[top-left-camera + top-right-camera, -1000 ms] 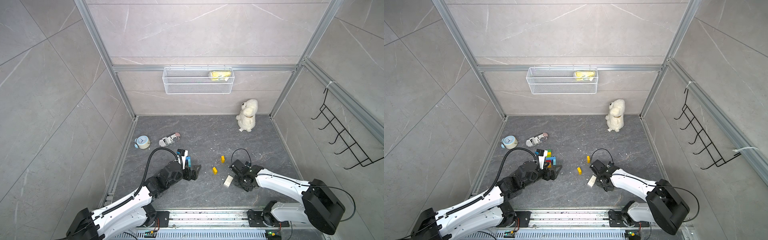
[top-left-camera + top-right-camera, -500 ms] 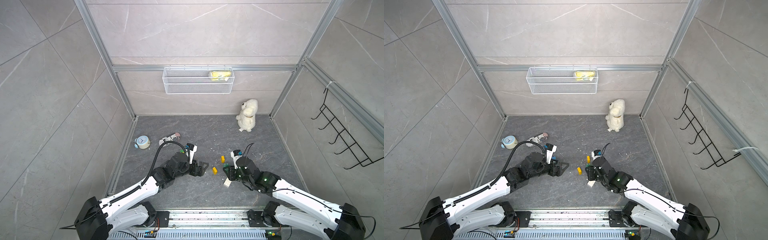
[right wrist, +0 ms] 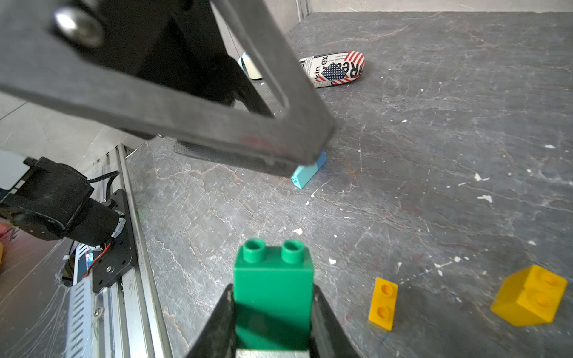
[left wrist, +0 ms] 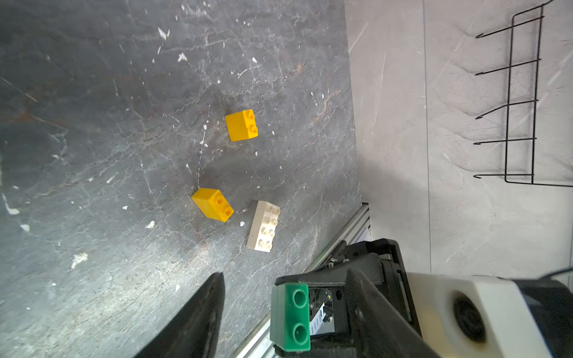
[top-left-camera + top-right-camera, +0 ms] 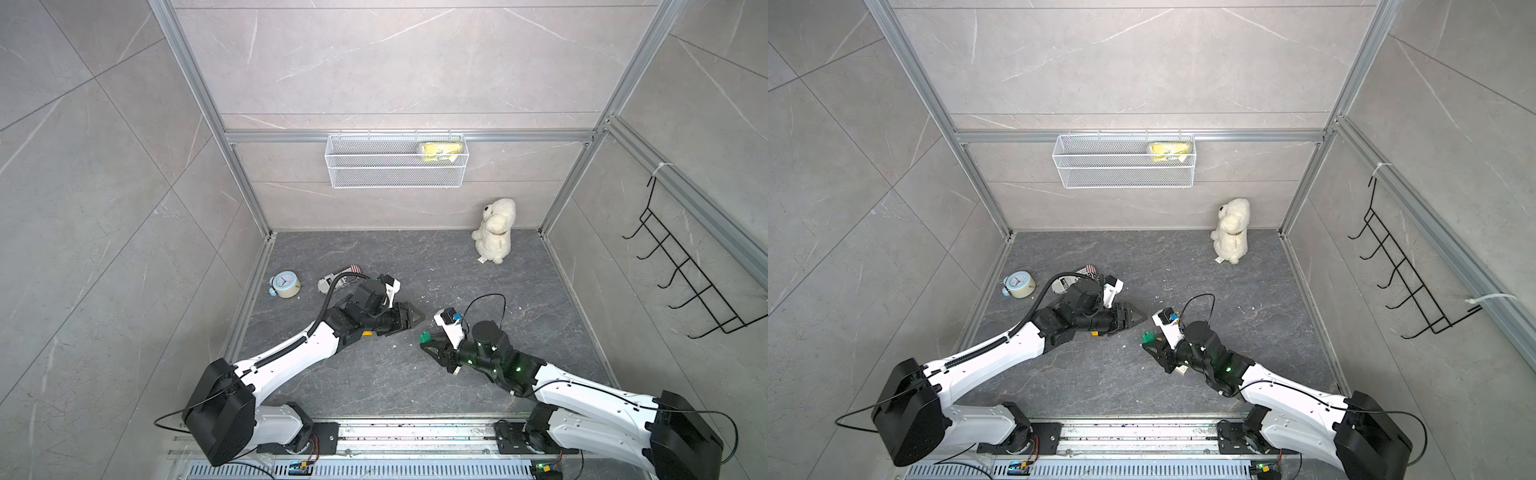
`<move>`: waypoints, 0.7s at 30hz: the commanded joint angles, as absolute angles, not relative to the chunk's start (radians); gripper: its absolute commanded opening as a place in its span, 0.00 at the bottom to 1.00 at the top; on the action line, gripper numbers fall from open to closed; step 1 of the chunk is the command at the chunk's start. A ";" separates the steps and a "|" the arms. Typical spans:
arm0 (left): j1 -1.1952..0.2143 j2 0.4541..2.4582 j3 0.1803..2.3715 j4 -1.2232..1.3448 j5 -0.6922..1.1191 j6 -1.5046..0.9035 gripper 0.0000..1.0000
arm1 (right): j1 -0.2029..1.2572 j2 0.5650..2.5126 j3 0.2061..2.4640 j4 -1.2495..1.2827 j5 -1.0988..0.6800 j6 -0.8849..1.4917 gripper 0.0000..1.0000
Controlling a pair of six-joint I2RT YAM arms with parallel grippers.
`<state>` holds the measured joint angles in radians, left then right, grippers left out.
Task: Assemble the letter h with lego
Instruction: Adjust the lego brick at the center of the board.
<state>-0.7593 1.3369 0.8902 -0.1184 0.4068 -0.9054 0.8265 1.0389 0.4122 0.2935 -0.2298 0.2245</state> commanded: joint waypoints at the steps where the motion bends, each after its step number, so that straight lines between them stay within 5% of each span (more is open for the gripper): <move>1: -0.800 1.368 0.951 -0.115 0.471 -0.951 0.65 | 0.831 1.031 0.387 0.407 -0.252 0.179 0.07; 17: -0.861 1.442 0.981 -0.150 0.439 -0.966 0.23 | 0.831 1.031 0.395 0.375 -0.195 0.199 0.28; 21: -0.864 1.436 0.985 -0.167 0.414 -0.961 0.12 | 0.831 1.035 0.397 0.370 -0.168 0.226 0.49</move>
<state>-0.8486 1.4410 0.9569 -0.1444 0.3916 -0.9619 0.8299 1.0389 0.3962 0.3561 -0.2131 0.2176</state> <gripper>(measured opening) 0.199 0.472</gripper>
